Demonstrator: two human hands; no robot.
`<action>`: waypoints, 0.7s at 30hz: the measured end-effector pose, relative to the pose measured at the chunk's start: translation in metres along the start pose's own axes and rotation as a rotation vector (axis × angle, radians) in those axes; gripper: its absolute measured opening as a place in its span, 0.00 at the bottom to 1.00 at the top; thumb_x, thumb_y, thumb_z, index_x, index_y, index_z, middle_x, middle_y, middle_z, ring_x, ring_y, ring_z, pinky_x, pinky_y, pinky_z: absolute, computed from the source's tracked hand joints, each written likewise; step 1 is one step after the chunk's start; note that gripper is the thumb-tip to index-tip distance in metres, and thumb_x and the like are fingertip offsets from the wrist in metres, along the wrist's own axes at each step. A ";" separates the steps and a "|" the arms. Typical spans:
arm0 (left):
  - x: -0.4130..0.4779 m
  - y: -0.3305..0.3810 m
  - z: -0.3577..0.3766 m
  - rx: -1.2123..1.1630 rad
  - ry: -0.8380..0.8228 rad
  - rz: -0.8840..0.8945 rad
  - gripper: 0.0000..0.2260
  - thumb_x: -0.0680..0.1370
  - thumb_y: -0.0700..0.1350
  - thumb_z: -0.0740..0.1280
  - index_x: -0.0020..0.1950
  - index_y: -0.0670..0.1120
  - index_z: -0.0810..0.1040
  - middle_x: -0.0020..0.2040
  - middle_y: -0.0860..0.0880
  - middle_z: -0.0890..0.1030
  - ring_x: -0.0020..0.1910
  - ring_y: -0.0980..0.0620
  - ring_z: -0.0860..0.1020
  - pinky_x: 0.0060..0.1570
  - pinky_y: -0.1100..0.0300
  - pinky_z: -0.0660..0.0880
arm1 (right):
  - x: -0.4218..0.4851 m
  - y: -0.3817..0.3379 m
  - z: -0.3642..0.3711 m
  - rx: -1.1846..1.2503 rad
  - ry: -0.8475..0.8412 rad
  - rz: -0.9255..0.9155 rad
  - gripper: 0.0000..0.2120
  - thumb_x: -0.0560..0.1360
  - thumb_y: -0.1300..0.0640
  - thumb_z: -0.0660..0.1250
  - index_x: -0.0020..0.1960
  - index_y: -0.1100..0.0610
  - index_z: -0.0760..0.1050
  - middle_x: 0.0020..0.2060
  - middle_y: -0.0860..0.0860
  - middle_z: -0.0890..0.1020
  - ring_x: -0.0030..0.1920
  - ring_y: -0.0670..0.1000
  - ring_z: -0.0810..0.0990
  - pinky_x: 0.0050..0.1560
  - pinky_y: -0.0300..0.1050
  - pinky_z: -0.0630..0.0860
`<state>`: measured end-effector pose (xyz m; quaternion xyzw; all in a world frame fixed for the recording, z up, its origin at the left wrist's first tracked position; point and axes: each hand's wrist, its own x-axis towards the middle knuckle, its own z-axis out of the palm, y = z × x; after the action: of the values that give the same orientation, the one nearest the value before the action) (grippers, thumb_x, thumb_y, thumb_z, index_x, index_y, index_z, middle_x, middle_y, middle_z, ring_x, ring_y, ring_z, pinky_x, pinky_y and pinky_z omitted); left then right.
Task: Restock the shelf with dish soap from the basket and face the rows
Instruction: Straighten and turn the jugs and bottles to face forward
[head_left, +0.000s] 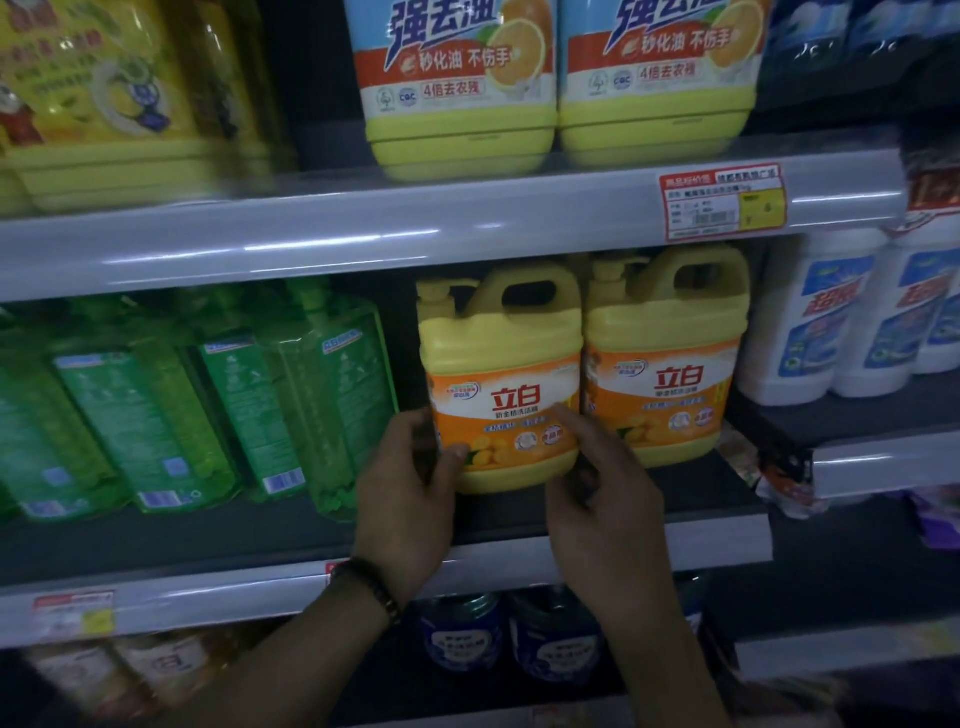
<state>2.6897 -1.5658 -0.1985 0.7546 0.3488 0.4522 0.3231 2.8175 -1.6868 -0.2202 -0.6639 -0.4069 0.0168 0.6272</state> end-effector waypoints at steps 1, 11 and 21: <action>0.002 0.000 0.001 0.018 0.011 0.000 0.13 0.81 0.41 0.72 0.64 0.49 0.77 0.48 0.67 0.79 0.45 0.81 0.76 0.42 0.82 0.69 | -0.001 0.000 0.000 0.025 -0.004 0.011 0.27 0.79 0.67 0.69 0.72 0.42 0.77 0.67 0.41 0.79 0.66 0.41 0.78 0.60 0.35 0.77; 0.006 0.001 0.006 0.098 -0.070 0.026 0.21 0.79 0.47 0.73 0.72 0.53 0.75 0.59 0.60 0.83 0.57 0.58 0.82 0.55 0.65 0.75 | -0.002 -0.005 0.005 -0.210 0.026 0.035 0.21 0.82 0.65 0.66 0.71 0.47 0.78 0.69 0.47 0.76 0.64 0.44 0.75 0.52 0.17 0.65; 0.006 -0.004 -0.042 0.048 -0.300 0.230 0.30 0.80 0.39 0.72 0.74 0.64 0.68 0.55 0.75 0.75 0.52 0.78 0.77 0.53 0.82 0.70 | -0.026 -0.026 0.019 -0.336 -0.014 0.080 0.25 0.84 0.58 0.67 0.79 0.49 0.70 0.68 0.42 0.69 0.68 0.45 0.71 0.61 0.38 0.67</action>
<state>2.6525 -1.5516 -0.1833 0.8559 0.2189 0.3602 0.2997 2.7764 -1.6886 -0.2144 -0.7749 -0.3815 -0.0221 0.5034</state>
